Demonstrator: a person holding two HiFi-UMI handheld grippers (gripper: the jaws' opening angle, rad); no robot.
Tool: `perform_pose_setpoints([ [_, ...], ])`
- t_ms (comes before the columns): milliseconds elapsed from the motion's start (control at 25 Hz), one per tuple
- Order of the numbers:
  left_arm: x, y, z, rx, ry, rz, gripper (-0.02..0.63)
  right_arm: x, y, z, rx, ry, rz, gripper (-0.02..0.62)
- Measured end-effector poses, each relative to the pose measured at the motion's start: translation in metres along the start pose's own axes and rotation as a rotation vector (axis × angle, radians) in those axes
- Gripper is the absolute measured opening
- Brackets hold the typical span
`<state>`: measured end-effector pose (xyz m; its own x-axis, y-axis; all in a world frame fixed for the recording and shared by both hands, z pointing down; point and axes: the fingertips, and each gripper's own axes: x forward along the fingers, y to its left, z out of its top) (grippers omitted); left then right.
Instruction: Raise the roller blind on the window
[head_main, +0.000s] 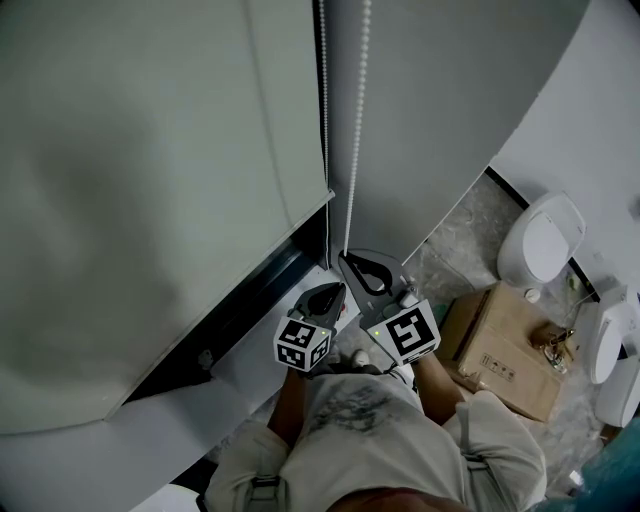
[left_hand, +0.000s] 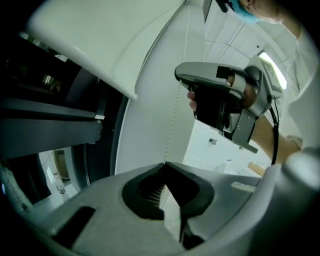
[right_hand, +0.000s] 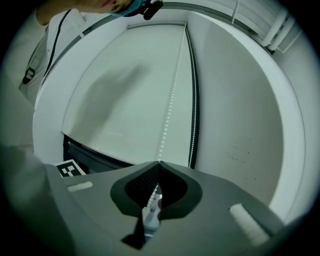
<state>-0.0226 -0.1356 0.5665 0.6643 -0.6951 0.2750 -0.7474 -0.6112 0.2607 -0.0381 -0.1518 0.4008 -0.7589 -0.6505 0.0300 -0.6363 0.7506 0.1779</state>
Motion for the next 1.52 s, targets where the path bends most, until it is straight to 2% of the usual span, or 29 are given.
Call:
perform_pose_setpoints([
  [440,0.001,0.004,-0.050,-0.002,0.092,0.039,0.011,-0.004,0.016,-0.048,0.005,0.079,0.024,0.011],
  [760,-0.016,0.005,-0.041,0.023,0.038,0.075,0.015,-0.008,0.018,-0.047,0.005,0.066,0.030,0.011],
  [1000,-0.041,0.001,0.021,0.056,-0.077,0.071,0.070,-0.007,0.017,-0.049,0.034,0.062,0.026,0.011],
  [1240,-0.059,-0.019,0.112,0.137,-0.206,0.046,0.083,-0.006,0.017,-0.047,-0.002,0.053,0.037,0.011],
  [1520,-0.065,-0.039,0.184,0.214,-0.310,0.012,0.084,-0.005,0.018,-0.049,0.034,0.063,0.035,0.011],
])
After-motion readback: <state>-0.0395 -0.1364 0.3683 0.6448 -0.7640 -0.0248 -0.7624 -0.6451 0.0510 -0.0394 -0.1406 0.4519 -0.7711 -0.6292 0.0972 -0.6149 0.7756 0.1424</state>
